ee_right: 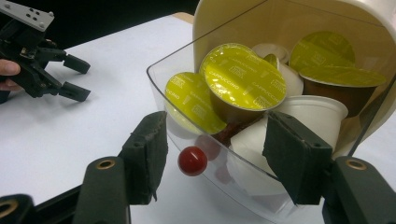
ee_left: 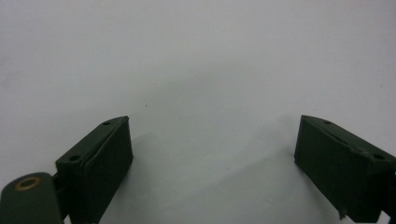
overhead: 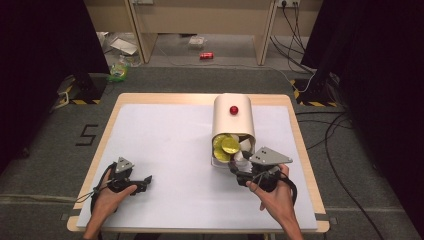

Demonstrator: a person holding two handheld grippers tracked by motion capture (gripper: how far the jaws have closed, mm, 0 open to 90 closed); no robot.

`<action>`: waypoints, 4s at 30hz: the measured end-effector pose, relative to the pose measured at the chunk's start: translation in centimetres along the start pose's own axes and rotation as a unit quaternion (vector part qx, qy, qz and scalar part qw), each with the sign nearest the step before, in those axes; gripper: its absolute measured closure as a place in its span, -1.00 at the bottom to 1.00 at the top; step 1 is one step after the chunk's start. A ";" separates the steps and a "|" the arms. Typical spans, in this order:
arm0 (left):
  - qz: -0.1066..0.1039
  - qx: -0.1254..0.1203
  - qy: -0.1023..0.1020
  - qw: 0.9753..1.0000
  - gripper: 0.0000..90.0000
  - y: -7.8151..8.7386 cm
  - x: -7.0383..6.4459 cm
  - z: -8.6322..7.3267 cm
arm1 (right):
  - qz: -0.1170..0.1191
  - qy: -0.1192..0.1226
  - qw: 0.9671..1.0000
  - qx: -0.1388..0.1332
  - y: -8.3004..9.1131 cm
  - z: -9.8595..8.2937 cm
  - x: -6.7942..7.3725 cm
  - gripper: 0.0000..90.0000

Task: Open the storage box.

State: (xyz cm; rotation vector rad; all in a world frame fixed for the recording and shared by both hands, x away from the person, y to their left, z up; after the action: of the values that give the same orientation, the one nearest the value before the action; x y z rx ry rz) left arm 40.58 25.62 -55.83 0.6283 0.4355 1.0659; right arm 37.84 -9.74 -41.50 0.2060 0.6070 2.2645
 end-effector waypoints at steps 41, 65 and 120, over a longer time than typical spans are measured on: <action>0.000 0.000 0.000 1.000 -0.77 0.0 0.0 0.0 | 0.005 0.005 1.000 -0.002 1.2 -1.5 1.9 -0.11; 0.000 0.000 0.000 1.000 -0.77 0.0 0.0 0.0 | 0.010 0.008 1.000 -0.004 1.7 -1.8 2.6 -0.11; 0.001 0.001 0.000 1.000 -0.77 0.0 0.0 0.0 | -0.033 -0.030 0.998 -0.053 1.0 0.1 1.0 -0.43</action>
State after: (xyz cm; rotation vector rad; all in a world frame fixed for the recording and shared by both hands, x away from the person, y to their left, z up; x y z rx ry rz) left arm 40.59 25.61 -55.84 0.6306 0.4351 1.0667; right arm 36.60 -9.57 -40.96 0.1979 0.4555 2.2121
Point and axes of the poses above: each handheld gripper's, and its own axes: y roughly backward along the jaws, z roughly out of its top, x roughly to its left, the point moved 8 cm from there along -y, roughly forward along the jaws
